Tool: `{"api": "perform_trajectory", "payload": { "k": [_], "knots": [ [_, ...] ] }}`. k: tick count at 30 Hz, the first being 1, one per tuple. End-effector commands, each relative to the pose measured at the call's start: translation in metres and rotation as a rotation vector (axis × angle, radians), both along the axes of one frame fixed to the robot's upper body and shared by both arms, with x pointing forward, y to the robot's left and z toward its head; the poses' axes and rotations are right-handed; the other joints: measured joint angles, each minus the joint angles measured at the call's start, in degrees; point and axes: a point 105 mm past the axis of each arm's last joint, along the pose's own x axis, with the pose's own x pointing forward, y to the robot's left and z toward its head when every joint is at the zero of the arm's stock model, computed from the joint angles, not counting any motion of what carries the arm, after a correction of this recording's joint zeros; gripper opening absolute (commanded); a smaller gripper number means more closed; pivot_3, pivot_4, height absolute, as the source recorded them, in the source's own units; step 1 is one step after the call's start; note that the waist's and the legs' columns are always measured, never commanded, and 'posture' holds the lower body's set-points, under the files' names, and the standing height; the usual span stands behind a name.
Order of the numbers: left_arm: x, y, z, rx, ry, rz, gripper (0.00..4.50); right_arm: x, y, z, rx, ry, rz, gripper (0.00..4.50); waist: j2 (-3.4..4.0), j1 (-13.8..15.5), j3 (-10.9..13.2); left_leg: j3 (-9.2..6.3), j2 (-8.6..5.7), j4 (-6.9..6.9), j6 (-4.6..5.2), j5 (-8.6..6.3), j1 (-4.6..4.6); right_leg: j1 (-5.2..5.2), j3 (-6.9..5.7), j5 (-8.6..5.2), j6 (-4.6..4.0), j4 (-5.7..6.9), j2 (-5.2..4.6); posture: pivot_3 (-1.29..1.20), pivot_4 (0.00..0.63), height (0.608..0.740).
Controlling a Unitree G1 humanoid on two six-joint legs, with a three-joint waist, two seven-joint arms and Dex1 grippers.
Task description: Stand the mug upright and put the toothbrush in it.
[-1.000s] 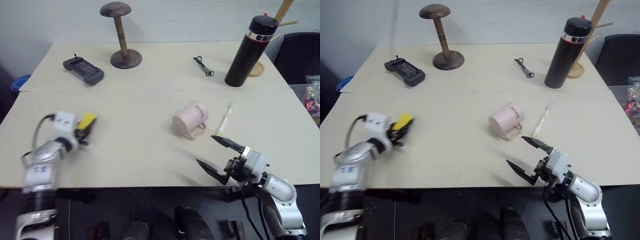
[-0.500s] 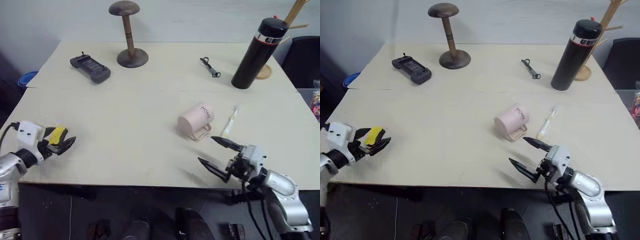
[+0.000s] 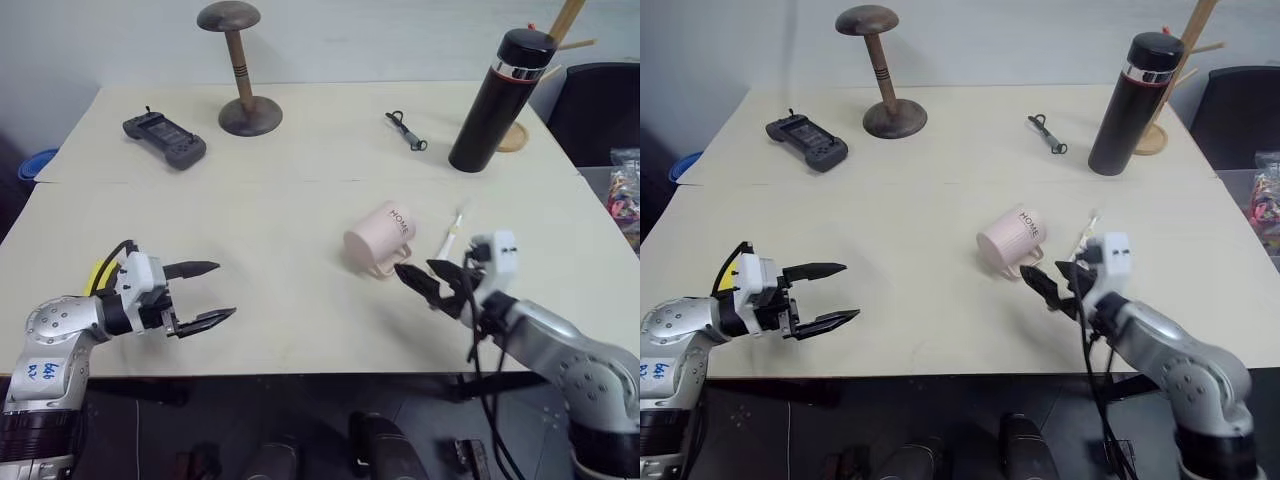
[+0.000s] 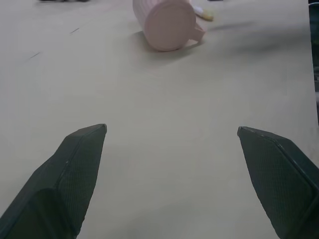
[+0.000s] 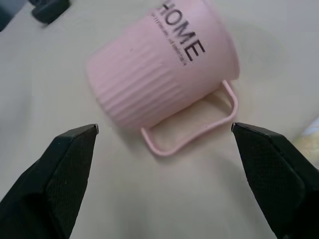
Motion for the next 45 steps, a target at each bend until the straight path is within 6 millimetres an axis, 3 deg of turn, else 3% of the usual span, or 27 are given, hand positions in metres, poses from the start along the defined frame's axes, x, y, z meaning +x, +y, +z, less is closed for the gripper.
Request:
{"api": "perform_trajectory", "payload": {
  "k": [1,5,10,12,18,19,22,25,30,34,38,45],
  "knots": [
    [-0.004,-0.009,0.009,-0.007,-0.041,-0.015,4.46,0.008,-0.006,-0.006,-0.035,0.102,-0.095,4.50,0.00,0.1,0.0,-0.02,-0.03,0.07,0.01,0.02,-0.24,-0.18,-0.05,0.01,0.01,0.13,-0.02,0.00,0.150,0.740],
    [-0.010,-0.014,0.012,-0.020,-0.056,-0.009,4.46,0.016,-0.002,-0.010,-0.038,0.173,-0.133,4.50,0.00,0.0,0.0,-0.03,-0.06,0.10,0.04,0.02,-0.35,-0.21,-0.11,0.03,0.04,0.07,-0.06,0.00,0.150,0.740],
    [-0.012,-0.017,0.012,-0.028,-0.064,0.007,4.50,0.026,0.022,-0.014,-0.012,0.249,-0.083,2.88,-0.02,-0.7,0.0,0.02,-0.04,0.12,0.03,0.05,-0.29,-0.18,-0.05,0.05,0.07,0.00,-0.06,0.00,0.150,0.740],
    [-0.011,-0.017,0.012,-0.028,-0.067,0.012,4.50,0.029,0.030,-0.017,-0.010,0.278,-0.064,2.04,-0.01,-1.1,0.0,0.02,-0.02,0.11,-0.01,0.08,-0.27,-0.18,-0.05,0.04,0.07,0.04,-0.04,0.00,0.150,0.740],
    [-0.011,-0.019,0.014,-0.029,-0.085,0.014,4.50,0.031,0.034,-0.028,0.022,0.353,-0.036,0.20,-0.01,-1.5,0.0,0.02,-0.01,0.09,-0.01,0.08,-0.26,-0.19,-0.06,0.04,0.06,0.23,-0.03,0.00,0.150,0.740],
    [-0.012,-0.017,0.014,-0.032,-0.082,0.022,4.50,0.037,0.037,-0.013,0.065,0.273,-0.023,0.02,0.00,-1.5,0.0,0.01,-0.02,0.09,-0.01,0.08,-0.27,-0.19,-0.06,0.04,0.06,0.22,-0.03,0.00,0.150,0.740],
    [-0.014,-0.013,0.011,-0.041,-0.068,0.043,4.50,0.043,0.048,0.028,0.105,0.018,0.081,0.02,0.02,-1.6,0.0,0.03,-0.03,0.09,-0.01,0.08,-0.29,-0.20,-0.05,0.05,0.06,0.22,-0.03,0.00,0.150,0.740],
    [-0.016,-0.003,0.003,-0.080,-0.025,0.104,4.50,0.048,0.073,0.050,-0.235,-0.494,0.249,0.02,0.04,-1.6,0.0,0.05,-0.05,0.07,0.01,0.07,-0.38,-0.34,-0.05,0.05,0.07,0.22,-0.03,0.00,0.150,0.740],
    [-0.018,0.003,-0.007,-0.077,0.004,0.132,4.50,0.070,0.099,0.022,-0.475,-0.814,0.310,0.02,-0.11,-2.8,-0.1,0.23,-0.05,0.03,0.00,0.08,-0.33,-0.46,-0.08,0.05,0.07,0.19,-0.02,0.00,0.150,0.740],
    [-0.017,0.002,-0.006,-0.088,0.000,0.142,4.50,0.081,0.111,-0.008,-0.482,-0.808,0.337,0.02,-0.10,-3.1,-0.1,0.37,-0.08,0.05,-0.02,0.10,-0.39,-0.67,-0.13,0.05,0.04,0.31,-0.08,0.00,0.150,0.740],
    [-0.016,0.004,-0.002,-0.099,-0.002,0.148,4.50,0.078,0.111,-0.015,-0.426,-0.796,0.405,1.11,-0.10,-3.5,-0.1,0.48,-0.05,0.08,-0.03,0.10,-0.36,-0.70,-0.19,0.06,-0.01,0.31,-0.10,0.00,0.150,0.740],
    [-0.019,0.003,-0.005,-0.112,0.044,0.125,4.50,0.062,0.074,-0.004,-0.434,-0.790,0.437,3.45,-0.09,-2.8,-0.1,0.44,-0.07,0.12,-0.02,0.10,-0.44,-0.71,-0.20,0.06,-0.01,0.33,-0.13,0.00,0.150,0.740]
  ]
}}
